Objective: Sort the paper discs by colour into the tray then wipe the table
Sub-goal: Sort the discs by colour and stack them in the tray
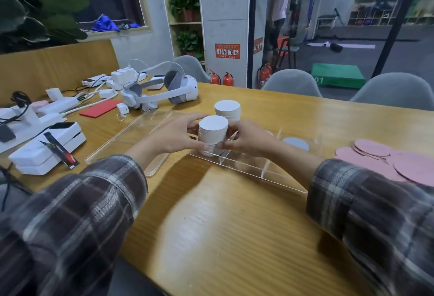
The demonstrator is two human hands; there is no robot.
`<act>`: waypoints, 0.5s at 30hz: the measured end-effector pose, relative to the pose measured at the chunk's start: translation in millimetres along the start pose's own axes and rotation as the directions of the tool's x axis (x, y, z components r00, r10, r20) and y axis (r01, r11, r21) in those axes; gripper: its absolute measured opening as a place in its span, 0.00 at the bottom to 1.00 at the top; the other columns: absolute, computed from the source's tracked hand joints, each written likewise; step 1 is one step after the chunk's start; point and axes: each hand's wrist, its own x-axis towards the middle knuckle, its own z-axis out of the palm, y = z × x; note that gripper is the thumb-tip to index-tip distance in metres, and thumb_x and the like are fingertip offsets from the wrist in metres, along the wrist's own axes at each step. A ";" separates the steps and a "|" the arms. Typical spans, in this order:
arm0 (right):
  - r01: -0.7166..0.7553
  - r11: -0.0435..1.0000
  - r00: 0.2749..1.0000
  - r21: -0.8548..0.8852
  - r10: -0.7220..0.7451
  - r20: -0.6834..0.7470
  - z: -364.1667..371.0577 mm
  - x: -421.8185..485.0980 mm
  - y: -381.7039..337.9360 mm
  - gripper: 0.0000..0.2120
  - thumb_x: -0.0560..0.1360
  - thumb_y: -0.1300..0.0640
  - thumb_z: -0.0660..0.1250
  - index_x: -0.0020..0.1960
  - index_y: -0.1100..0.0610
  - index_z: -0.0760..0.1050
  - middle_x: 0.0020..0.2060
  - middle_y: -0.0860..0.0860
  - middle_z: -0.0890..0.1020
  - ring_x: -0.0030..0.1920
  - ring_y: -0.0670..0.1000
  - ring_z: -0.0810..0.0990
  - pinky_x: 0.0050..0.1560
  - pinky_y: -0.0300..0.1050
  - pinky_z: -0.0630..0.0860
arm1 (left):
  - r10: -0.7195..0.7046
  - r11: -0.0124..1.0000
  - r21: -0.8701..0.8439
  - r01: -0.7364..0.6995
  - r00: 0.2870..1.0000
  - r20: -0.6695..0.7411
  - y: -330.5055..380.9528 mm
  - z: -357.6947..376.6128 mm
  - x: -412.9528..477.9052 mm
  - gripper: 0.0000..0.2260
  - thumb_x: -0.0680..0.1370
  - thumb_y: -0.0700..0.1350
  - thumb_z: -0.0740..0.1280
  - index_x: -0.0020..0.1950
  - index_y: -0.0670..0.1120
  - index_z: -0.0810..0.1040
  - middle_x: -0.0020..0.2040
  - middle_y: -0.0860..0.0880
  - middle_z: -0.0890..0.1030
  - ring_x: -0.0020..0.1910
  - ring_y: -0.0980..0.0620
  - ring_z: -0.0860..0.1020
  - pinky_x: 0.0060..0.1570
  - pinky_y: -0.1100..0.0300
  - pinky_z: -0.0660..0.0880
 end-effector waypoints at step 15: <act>-0.078 0.993 0.993 -0.084 0.070 -0.100 -27.4 -41.9 -4.5 0.26 0.78 0.42 0.70 0.71 0.53 0.75 0.57 0.50 0.83 0.56 0.52 0.80 0.53 0.46 0.72 | 0.116 0.979 0.191 -0.074 0.968 -0.222 32.4 -3.0 -17.0 0.39 0.69 0.57 0.81 0.77 0.52 0.71 0.67 0.52 0.79 0.66 0.54 0.76 0.67 0.49 0.76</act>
